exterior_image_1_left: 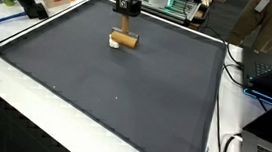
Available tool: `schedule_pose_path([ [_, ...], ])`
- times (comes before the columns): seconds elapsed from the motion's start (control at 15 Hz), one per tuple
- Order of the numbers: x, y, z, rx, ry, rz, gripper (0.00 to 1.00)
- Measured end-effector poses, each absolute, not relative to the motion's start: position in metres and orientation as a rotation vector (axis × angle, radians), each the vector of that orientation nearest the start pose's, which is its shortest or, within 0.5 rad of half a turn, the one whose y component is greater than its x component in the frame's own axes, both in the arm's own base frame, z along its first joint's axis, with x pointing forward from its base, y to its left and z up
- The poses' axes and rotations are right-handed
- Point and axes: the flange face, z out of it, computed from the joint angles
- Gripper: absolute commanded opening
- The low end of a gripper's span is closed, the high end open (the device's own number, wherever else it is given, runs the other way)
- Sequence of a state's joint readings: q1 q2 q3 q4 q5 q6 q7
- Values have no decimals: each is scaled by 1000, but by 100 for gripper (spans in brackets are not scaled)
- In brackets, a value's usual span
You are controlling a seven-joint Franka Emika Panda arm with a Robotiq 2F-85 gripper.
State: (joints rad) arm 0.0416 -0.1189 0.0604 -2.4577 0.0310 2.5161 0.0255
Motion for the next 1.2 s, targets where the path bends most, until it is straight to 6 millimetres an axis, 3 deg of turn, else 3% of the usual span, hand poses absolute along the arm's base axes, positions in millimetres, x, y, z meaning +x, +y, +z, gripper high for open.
schedule_pose_path([
  [0.47, 475, 32, 391, -3097, -95, -373, 22],
  [0.67, 475, 32, 386, -3197, -70, -389, 22],
  [0.87, 472, 33, 367, -3277, -51, -344, 22],
  [0.93, 471, 35, 359, -3281, -56, -318, 47],
  [1.0, 471, 38, 352, -3282, -61, -295, 47],
  [1.07, 471, 39, 349, -3282, -60, -286, 22],
  [1.2, 472, 39, 350, -3281, -56, -290, 22],
])
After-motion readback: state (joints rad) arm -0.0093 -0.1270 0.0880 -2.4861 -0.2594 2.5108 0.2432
